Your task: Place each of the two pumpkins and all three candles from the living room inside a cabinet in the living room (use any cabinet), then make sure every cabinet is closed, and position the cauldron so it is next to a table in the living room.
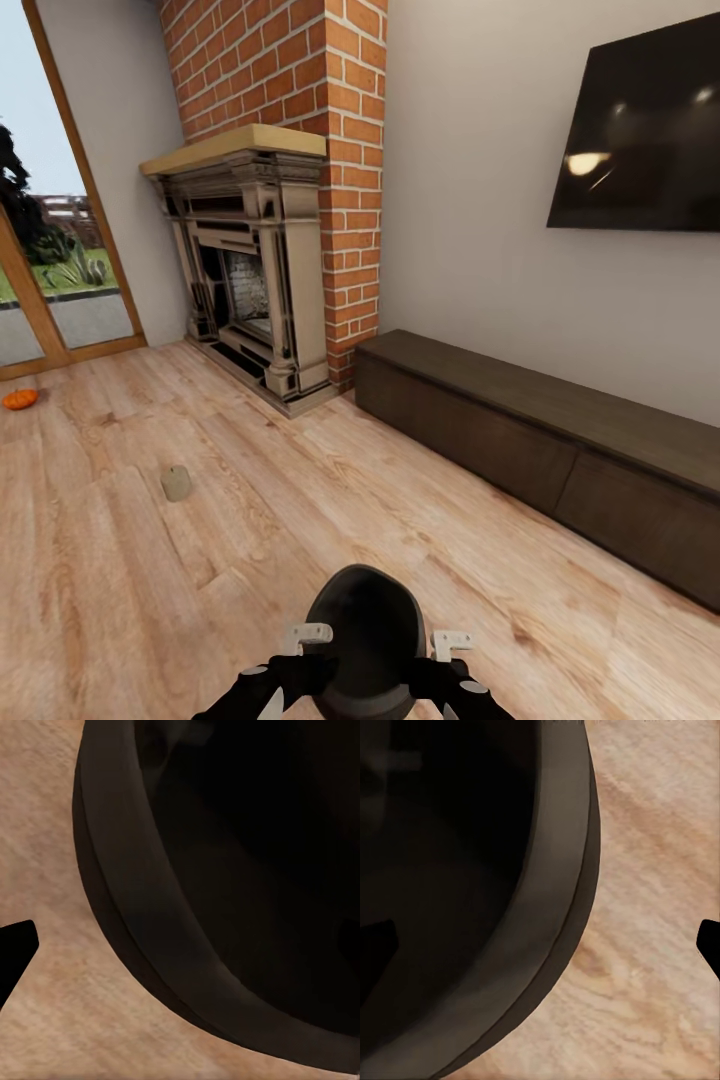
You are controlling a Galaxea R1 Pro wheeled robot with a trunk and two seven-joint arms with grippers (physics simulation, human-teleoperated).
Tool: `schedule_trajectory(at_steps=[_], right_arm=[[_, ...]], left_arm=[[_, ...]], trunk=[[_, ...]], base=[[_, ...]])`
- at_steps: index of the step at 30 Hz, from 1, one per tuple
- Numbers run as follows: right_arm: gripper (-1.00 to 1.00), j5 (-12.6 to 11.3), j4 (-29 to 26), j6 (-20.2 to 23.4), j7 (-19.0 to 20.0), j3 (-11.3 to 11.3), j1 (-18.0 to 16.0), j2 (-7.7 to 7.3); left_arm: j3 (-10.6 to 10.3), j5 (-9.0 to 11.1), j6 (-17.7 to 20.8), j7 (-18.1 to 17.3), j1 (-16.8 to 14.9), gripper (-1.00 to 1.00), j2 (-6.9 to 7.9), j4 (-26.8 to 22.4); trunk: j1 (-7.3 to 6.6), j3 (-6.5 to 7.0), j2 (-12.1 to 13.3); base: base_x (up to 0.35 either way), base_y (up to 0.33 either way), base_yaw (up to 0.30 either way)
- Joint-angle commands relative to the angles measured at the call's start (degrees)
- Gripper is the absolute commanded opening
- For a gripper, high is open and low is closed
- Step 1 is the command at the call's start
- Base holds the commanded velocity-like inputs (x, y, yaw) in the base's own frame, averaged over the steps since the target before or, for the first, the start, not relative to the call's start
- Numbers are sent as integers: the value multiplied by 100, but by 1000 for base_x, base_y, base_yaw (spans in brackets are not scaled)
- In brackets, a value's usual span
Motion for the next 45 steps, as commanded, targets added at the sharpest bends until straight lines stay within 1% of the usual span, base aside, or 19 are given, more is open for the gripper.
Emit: schedule_trajectory(at_steps=[1,19,22,26,32,35,42,45], right_arm=[[100,-19,1,-9,-9,3,-2,1],[100,-19,11,-19,-28,3,-2,8],[100,-13,119,-27,-34,3,-9,19],[100,-11,321,-176,-35,7,-18,56],[100,-11,365,-213,-35,6,-20,62],[100,-11,367,-219,-36,6,-20,62],[100,-11,370,-221,-36,4,-19,63],[100,-11,369,-221,-36,3,-20,63]], left_arm=[[-4,28,37,-11,0,100,0,-12],[-4,28,37,-11,0,100,-2,-12],[-4,28,36,-11,0,100,-4,-12],[-4,28,33,-11,0,100,-5,-12],[-4,28,31,-11,0,100,-3,-12],[-4,28,29,-11,0,100,-4,-12],[-4,28,28,-11,0,100,-4,-12],[-4,28,28,-11,0,100,-5,-12]], trunk=[[-1,-5,-2],[-1,-5,-2],[-1,-5,-2],[-1,-5,-2],[-1,-5,-2],[7,-72,-6],[7,-72,-6],[15,-138,-10]], base=[[124,0,0],[46,0,0],[1,0,0],[0,0,0],[0,0,0],[0,0,0],[0,0,0],[0,0,0]])
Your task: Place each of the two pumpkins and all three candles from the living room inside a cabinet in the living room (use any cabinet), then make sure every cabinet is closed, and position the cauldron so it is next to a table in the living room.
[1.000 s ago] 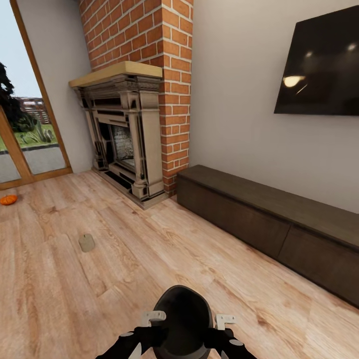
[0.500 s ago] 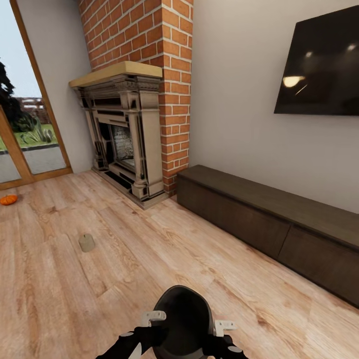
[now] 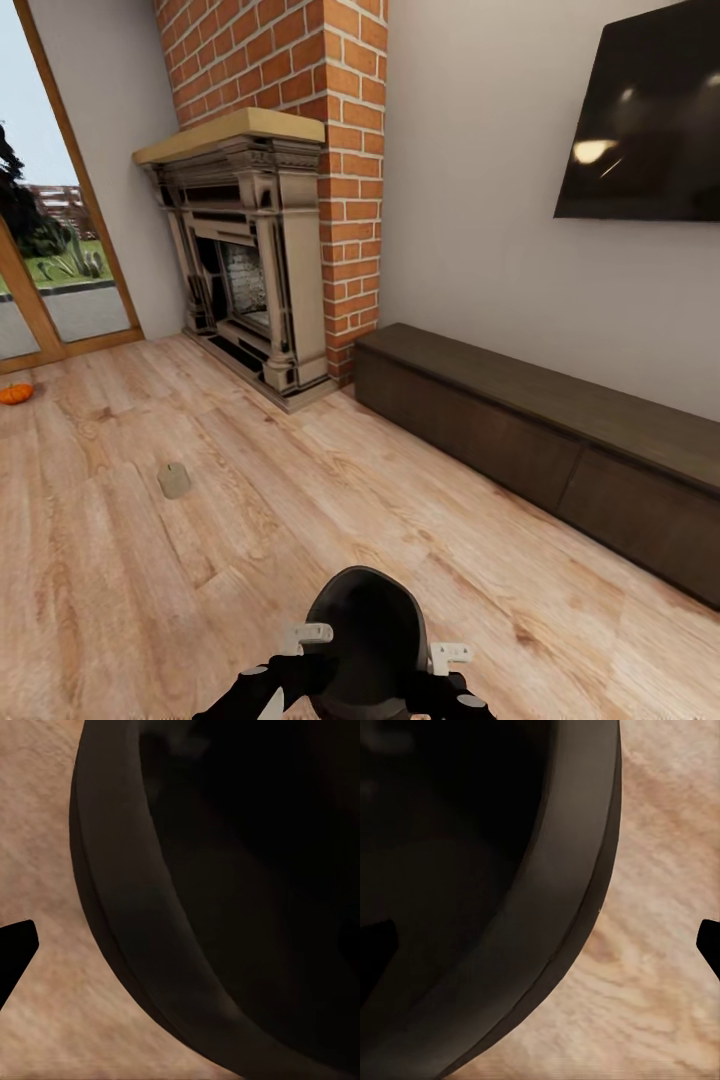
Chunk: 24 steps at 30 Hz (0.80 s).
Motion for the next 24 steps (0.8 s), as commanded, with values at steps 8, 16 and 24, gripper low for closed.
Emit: schedule_trajectory(at_steps=[8,16,24], right_arm=[[100,-19,6,-21,-12,4,-3,1],[100,-19,7,-21,-12,4,-3,1],[100,-19,7,-21,-12,4,-3,1]], left_arm=[[-4,28,37,-11,0,100,1,-12],[-4,28,37,-11,0,100,1,-12],[-4,28,37,-11,0,100,1,-12]], trunk=[[9,-94,-8],[14,-139,-10],[24,-227,-16]], base=[[0,0,0],[0,0,0],[0,0,0]])
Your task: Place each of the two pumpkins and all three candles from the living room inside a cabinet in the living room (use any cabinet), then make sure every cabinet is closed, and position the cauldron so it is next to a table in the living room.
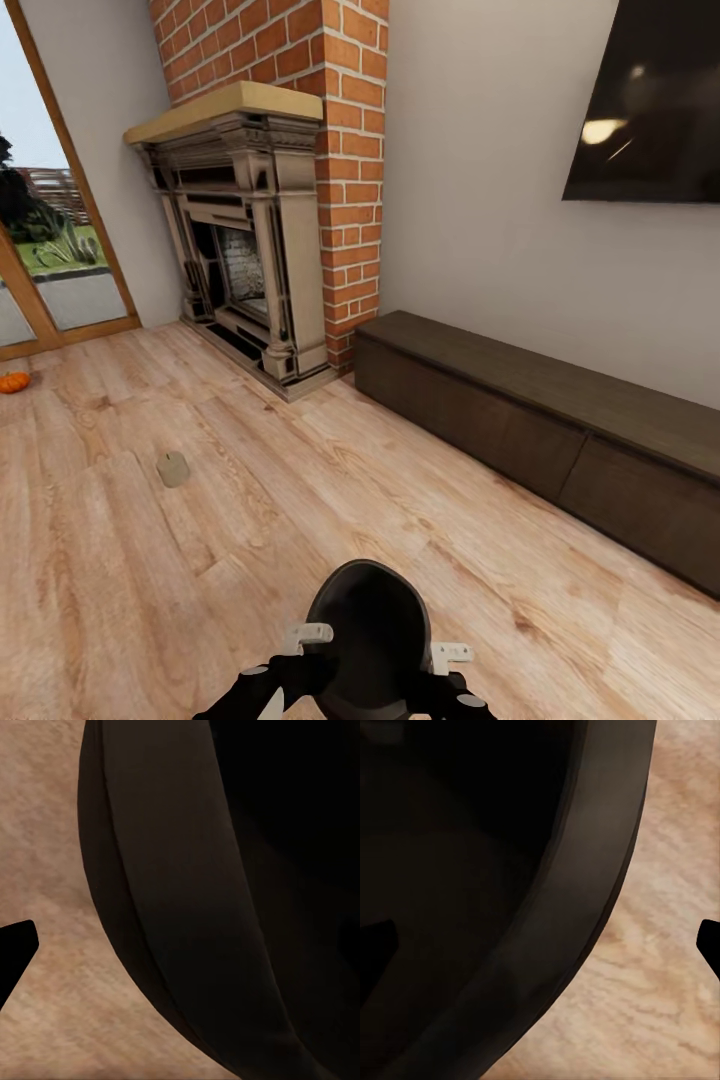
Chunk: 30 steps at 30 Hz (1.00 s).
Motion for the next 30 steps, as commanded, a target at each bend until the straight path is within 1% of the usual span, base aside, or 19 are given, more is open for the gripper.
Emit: schedule_trajectory(at_steps=[1,12,13,21,22,30], right_arm=[[100,-21,8,-21,-14,11,0,1],[100,-21,9,-21,-17,11,-2,1],[-100,-21,9,-21,-15,11,-1,1],[-100,-22,7,-21,-17,11,5,1],[-100,-23,8,-21,-17,11,4,1],[-100,-21,9,-21,-17,11,2,1]], left_arm=[[-4,28,37,-11,0,100,1,-12],[-4,28,37,-11,0,100,5,-12],[-4,28,37,-11,0,100,7,-12],[-4,28,29,-11,0,100,9,-12],[-4,28,29,-11,0,-100,10,-12],[-4,28,29,-10,0,-100,10,-12]], trunk=[[-1,-5,-2],[-1,-5,-2],[-1,-5,-2],[-1,-5,-2],[-1,-5,-2],[-1,-5,-2]], base=[[0,0,0],[0,0,0],[0,0,0],[0,0,0],[0,0,0],[0,0,0]])
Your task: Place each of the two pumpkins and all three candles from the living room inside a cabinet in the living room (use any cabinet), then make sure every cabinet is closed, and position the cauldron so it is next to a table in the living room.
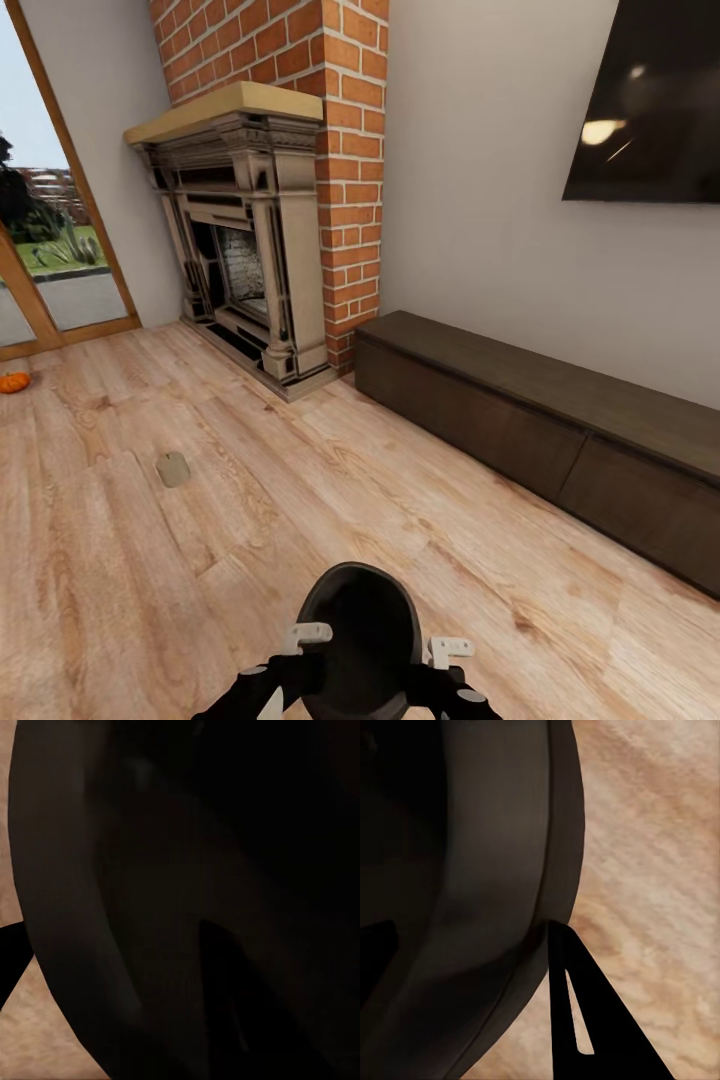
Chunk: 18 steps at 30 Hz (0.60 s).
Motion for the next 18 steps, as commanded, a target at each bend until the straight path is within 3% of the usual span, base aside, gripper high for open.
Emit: schedule_trajectory(at_steps=[1,12,18], right_arm=[[-100,-32,133,-21,-8,49,0,2],[-100,-32,126,-24,-5,49,4,1],[-100,-32,126,-28,-4,49,5,1]], left_arm=[[-35,5,31,-5,1,-100,2,-11],[-26,14,-189,3,10,-100,10,-11],[-26,14,-189,3,12,-100,11,-11]], trunk=[[0,-6,-1],[0,-6,-1],[-15,127,7]], base=[[0,0,0],[0,0,0],[0,0,0]])
